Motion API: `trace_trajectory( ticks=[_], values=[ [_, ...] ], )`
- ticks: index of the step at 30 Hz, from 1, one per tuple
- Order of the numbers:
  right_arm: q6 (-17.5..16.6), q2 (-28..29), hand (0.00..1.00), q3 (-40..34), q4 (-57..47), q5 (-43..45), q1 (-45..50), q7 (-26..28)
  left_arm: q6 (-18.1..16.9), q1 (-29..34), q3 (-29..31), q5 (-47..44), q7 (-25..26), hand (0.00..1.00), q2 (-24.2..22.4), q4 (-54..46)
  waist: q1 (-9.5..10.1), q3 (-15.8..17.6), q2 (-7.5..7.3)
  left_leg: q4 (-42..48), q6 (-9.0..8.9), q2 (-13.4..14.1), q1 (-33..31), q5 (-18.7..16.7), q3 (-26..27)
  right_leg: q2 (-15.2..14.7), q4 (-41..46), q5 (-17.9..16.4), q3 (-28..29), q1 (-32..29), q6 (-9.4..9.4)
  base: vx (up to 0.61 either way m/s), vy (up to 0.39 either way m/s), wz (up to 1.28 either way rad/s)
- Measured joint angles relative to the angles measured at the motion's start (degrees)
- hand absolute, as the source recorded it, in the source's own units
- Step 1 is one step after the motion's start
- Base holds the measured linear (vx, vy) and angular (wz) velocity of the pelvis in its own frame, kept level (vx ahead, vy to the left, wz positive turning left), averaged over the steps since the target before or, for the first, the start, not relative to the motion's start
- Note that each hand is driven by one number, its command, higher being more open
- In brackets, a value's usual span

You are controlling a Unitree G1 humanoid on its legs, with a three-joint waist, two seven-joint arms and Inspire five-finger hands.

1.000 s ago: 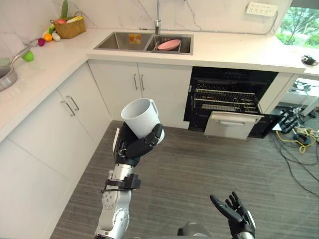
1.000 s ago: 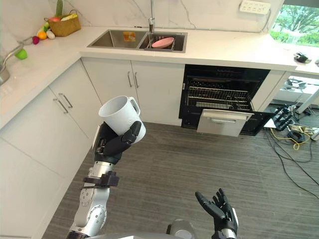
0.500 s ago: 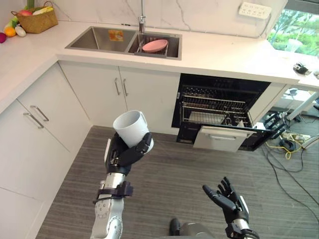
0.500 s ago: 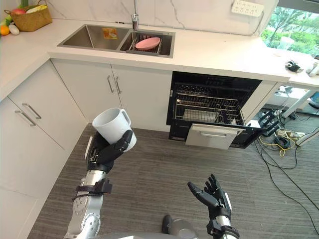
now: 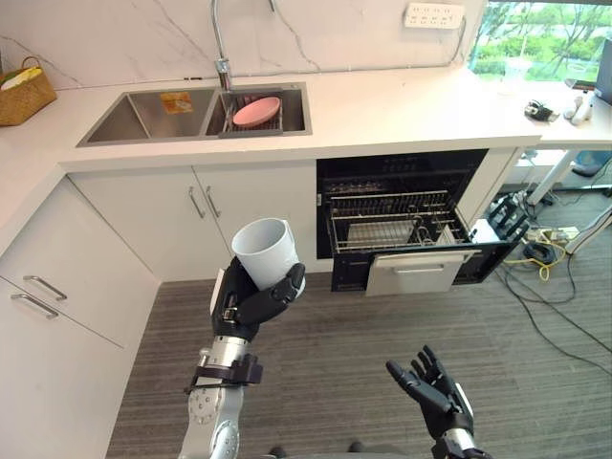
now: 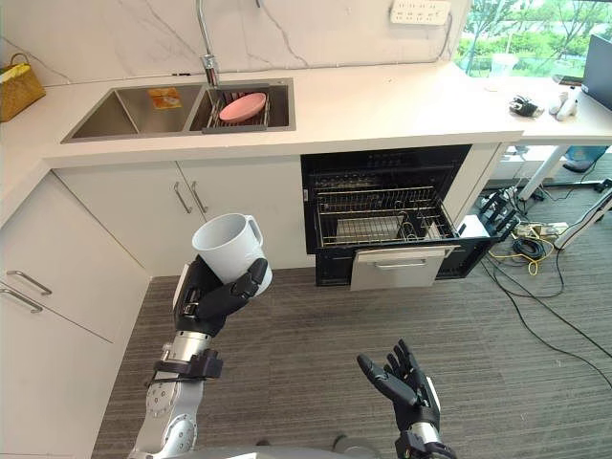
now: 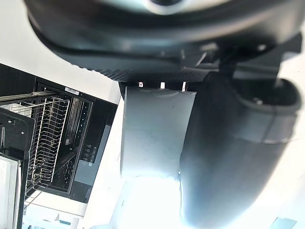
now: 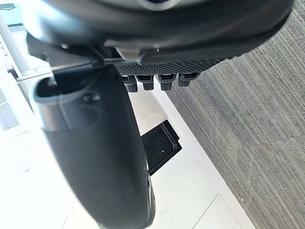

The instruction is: Walk over to the sink, pick up the cup, carry it to the dishwasher, place the cup inside the dishwasher, then close the dishwasher door

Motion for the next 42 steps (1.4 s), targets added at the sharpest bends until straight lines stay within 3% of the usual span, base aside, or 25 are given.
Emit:
trace_trajectory(
  ticks=[4, 7, 10, 14, 17, 19, 22, 24, 26, 28, 30, 32, 33, 34, 35, 36, 37, 38, 39, 40, 41, 42],
  values=[
    [0.02, -0.07, 1.0, -0.08, 1.5, -0.01, -0.06, 0.02, 0.0, 0.01, 0.31, -0.01, 0.03, 0.0, -0.01, 0.0, -0.02, -0.03, 0.01, -0.04, -0.01, 0.17, 0.3, -0.02, 0.61, 0.17, -0.22, 0.16, 0.75, -0.19, -0.03, 0.0, 0.0, -0.09],
    [2.05, -0.07, 1.0, -0.52, 5.0, -0.08, 0.02, 0.03, 0.07, 0.03, 1.08, 0.0, 0.05, 0.0, -0.13, -0.08, -0.03, -0.07, 0.05, -0.17, -0.03, 0.35, 0.37, -0.05, 1.08, 0.31, -1.91, 1.06, 1.07, 0.42, -0.02, 0.0, -0.002, -0.08],
    [7.7, -0.01, 1.0, -1.87, 11.03, -0.81, 0.94, 0.02, 1.31, 0.42, 2.98, -0.17, 0.33, 0.0, -0.24, -0.65, 0.04, -0.18, 0.22, -0.2, -0.05, 0.31, 0.6, -0.12, 0.65, 0.19, -3.13, 1.36, 0.07, 1.49, -0.01, 0.0, -0.019, 0.08],
    [11.55, -0.56, 1.0, -1.9, 15.4, -2.87, 3.06, 1.17, 2.42, 2.92, 5.93, -0.33, 0.55, 0.0, -0.34, -3.08, 0.46, -0.23, 0.33, 0.56, -0.19, 0.26, 0.82, -0.87, -0.06, 0.06, -3.98, 1.33, -0.92, 2.87, 0.0, 0.01, -0.019, 0.12],
    [11.55, -1.17, 1.0, -1.64, 15.38, -2.75, 2.64, 1.16, 3.98, 4.2, 7.31, -0.55, 0.99, 0.0, -1.26, -5.04, 1.06, 0.23, 1.04, 10.41, -0.97, 1.05, -3.52, -7.22, -0.92, 0.42, -1.06, -1.49, -2.01, 2.86, 0.29, -0.01, -0.008, 0.15],
    [11.4, -1.38, 1.0, -1.0, 13.95, -2.63, 3.34, 1.01, 4.4, 7.71, 7.41, -1.18, 1.52, 0.0, -3.08, -9.52, 1.9, 0.6, 1.59, 20.35, -2.95, 3.52, -6.26, -11.21, 0.48, 1.09, 3.51, -5.4, -2.4, 2.46, -0.61, -0.01, 0.01, 0.21],
    [10.35, -1.63, 1.0, -0.91, 13.65, -2.58, 3.46, 0.58, 4.48, 8.09, 7.33, -1.83, 0.84, 0.0, -3.58, -10.32, 1.82, 0.75, 1.3, 35.01, -5.76, 5.9, -14.13, -10.71, 4.22, 0.29, 5.78, -6.9, -4.31, 2.41, -1.08, 0.03, 0.014, 0.35],
    [9.04, -2.15, 1.0, -1.56, 13.6, -1.76, 2.58, 0.54, 4.47, 8.05, 7.38, -3.92, -0.56, 0.0, -3.82, -9.72, 2.22, 1.0, 1.04, 32.08, -2.97, 6.03, -14.59, -12.96, 5.72, -2.16, 6.49, -6.95, -4.43, 2.57, 0.04, 0.14, 0.103, 0.11],
    [8.03, -2.48, 1.0, -2.49, 13.49, -1.45, 1.55, 0.59, 4.48, 8.01, 7.31, -4.45, -1.91, 0.0, -4.07, -9.69, 2.29, 1.26, 0.6, 25.1, -3.09, 5.81, -14.59, -12.87, 2.46, -4.59, 6.31, -6.89, -3.77, 2.52, 0.92, 0.14, 0.197, -0.03],
    [6.36, -2.92, 1.0, -3.44, 12.99, 0.36, 0.82, 1.08, 4.43, 7.99, 7.2, -4.4, -3.13, 0.0, -4.45, -9.64, 2.46, 1.52, 0.19, 19.53, -4.47, 5.99, -15.33, -11.28, -3.92, -7.23, 6.24, -8.2, -2.75, 2.64, 2.94, 0.13, 0.297, -0.11],
    [4.13, -3.73, 1.0, -5.2, 13.34, 2.37, -0.38, 1.56, 4.0, 8.01, 7.21, -4.4, -4.1, 0.0, -4.95, -8.68, 3.2, 1.57, 0.28, 16.52, -6.03, 7.35, -15.87, -9.23, -10.9, -9.97, 7.96, -10.75, -0.11, 2.64, 7.04, 0.16, 0.442, -0.39],
    [2.94, -4.04, 1.0, -6.06, 13.63, 3.87, -1.06, 1.5, 3.43, 7.83, 7.38, -4.41, -4.15, 0.0, -4.63, -7.23, 3.48, 1.73, -0.2, 21.78, -9.06, 6.79, -16.06, -6.37, -8.54, -12.6, 8.57, -12.15, 2.2, 3.34, 9.26, 0.21, 0.565, -0.66],
    [2.04, -3.15, 1.0, -7.11, 13.39, 5.57, -1.75, 1.28, 3.44, 7.79, 7.74, -4.5, -4.07, 0.0, -3.99, -6.33, 3.4, 1.42, -1.32, 29.76, -7.39, 4.41, -17.99, -12.31, -5.67, -15.9, 7.75, -12.66, 3.73, 4.17, 8.96, 0.28, 0.663, -0.59],
    [1.74, -2.7, 1.0, -7.3, 13.29, 6.12, -1.63, 1.29, 3.45, 7.59, 7.78, -4.5, -4.06, 0.0, -3.5, -6.1, 2.82, 0.97, -1.92, 32.3, -6.62, 3.53, -19.15, -14.27, -5.12, -17.05, 7.69, -12.0, 3.68, 4.64, 8.93, 0.29, 0.612, -0.41],
    [1.59, -1.72, 1.0, -8.43, 13.18, 6.59, -1.15, 0.94, 4.08, 6.02, 7.76, -4.57, -4.07, 0.0, -2.26, -5.05, 2.34, 0.9, -2.23, 35.62, -4.54, 1.82, -19.46, -16.95, -3.92, -19.21, 9.34, -9.42, 3.26, 4.17, 8.72, 0.3, 0.58, -0.2],
    [1.61, -0.58, 1.0, -10.04, 12.19, 6.81, -0.26, 0.46, 5.27, 4.73, 7.78, -5.14, -4.06, 0.0, -1.77, -4.19, 2.27, 0.97, -2.31, 35.29, -2.67, 0.27, -17.38, -17.92, -1.72, -21.37, 15.08, -6.91, 2.04, 1.81, 5.67, 0.26, 0.48, -0.36],
    [1.61, -0.09, 1.0, -10.74, 11.27, 6.82, -0.08, 0.24, 5.81, 4.49, 7.94, -5.34, -4.05, 0.0, -2.02, -4.26, 2.51, 1.05, -2.28, 34.27, -1.92, -0.39, -15.65, -18.32, -0.18, -22.61, 19.25, -5.31, 1.25, -0.53, 3.28, 0.22, 0.379, -0.71],
    [1.62, 0.3, 1.0, -11.13, 9.67, 6.71, 0.53, -0.17, 5.93, 4.53, 8.1, -5.55, -4.05, 0.0, -1.98, -4.51, 2.88, 1.28, -2.0, 31.78, -0.67, -1.22, -12.8, -18.75, 2.37, -24.72, 25.71, -1.87, -0.69, -4.43, -2.36, 0.25, 0.421, -0.9],
    [1.61, 0.87, 1.0, -11.06, 6.86, 6.12, 1.69, -0.89, 5.99, 4.55, 8.09, -5.56, -4.07, 0.0, -1.86, -4.75, 2.49, 1.39, -1.49, 27.53, 1.08, -2.35, -8.74, -18.81, 4.4, -25.8, 36.0, -1.61, -2.83, -9.78, -6.15, 0.3, 0.445, -0.81],
    [1.59, 1.61, 1.0, -10.46, 3.7, 5.88, 3.14, -1.5, 5.98, 4.6, 7.91, -5.52, -4.09, 0.0, -1.18, -4.84, 1.08, 1.04, -0.96, 22.93, 2.01, -2.89, -5.78, -17.85, 4.93, -21.77, 44.04, -5.53, -2.87, -13.28, -2.95, 0.25, 0.354, -0.44],
    [1.54, 1.92, 1.0, -9.84, 1.89, 5.83, 3.93, -2.22, 5.98, 4.59, 7.77, -5.51, -4.1, 0.0, -0.96, -5.0, 0.27, 0.73, -0.68, 20.65, 2.36, -2.96, -4.5, -17.24, 5.03, -18.74, 45.42, -7.26, -3.16, -14.22, -1.22, 0.3, 0.261, -0.18],
    [1.32, 2.55, 1.0, -8.59, -1.78, 5.93, 5.07, -3.68, 5.96, 4.63, 7.72, -5.52, -4.28, 0.0, -0.93, -5.73, -0.57, 0.31, -0.61, 16.33, 3.17, -3.17, -2.04, -15.8, 5.71, -13.45, 44.96, -9.9, -4.82, -15.28, 1.13, 0.33, 0.202, -0.29]
  ],
)
